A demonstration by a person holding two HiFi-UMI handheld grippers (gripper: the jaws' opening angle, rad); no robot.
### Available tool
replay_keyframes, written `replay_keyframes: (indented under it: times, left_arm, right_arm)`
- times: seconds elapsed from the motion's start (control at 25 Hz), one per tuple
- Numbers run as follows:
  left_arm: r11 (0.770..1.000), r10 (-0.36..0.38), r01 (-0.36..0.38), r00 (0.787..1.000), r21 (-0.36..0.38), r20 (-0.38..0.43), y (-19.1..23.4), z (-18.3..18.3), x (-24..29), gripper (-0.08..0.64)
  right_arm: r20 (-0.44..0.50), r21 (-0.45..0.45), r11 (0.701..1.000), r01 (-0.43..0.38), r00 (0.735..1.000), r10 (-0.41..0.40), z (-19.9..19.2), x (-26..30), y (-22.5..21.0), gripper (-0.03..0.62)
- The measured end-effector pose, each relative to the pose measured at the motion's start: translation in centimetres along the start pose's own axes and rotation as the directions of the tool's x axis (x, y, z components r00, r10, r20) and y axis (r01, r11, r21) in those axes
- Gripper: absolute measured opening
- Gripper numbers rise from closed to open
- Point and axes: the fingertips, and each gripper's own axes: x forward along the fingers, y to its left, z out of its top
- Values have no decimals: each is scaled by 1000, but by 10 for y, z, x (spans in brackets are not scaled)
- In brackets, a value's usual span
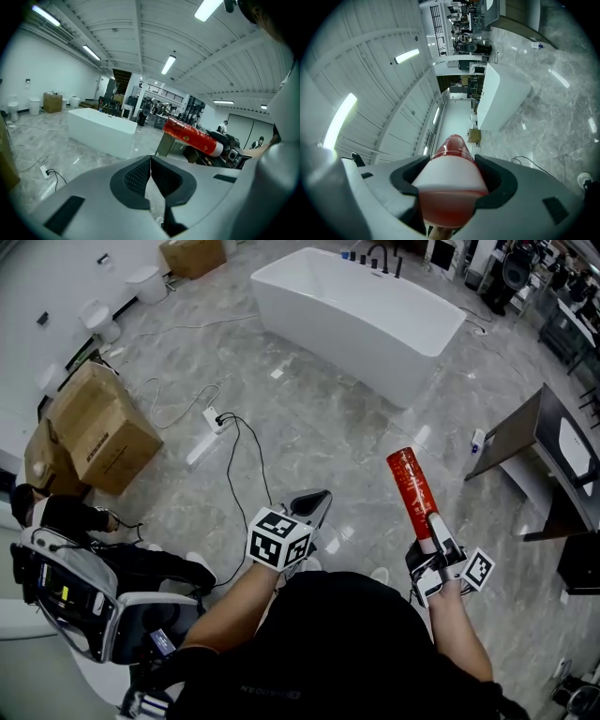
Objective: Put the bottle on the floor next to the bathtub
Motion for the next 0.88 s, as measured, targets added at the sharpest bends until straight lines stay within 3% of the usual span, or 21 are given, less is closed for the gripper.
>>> replay_keyframes:
  times: [0.44, 0.88]
  left_arm:
    - [999, -25, 25, 1000, 20, 8, 51, 7, -35, 17]
    - [1000, -7, 7, 1000, -2, 20, 91, 4, -62, 17]
  right_arm:
    - [22, 15, 1000, 14, 1000, -15, -44, 46, 2, 293]
    - [-41, 8, 1000, 22, 999, -22, -72, 93, 6, 293]
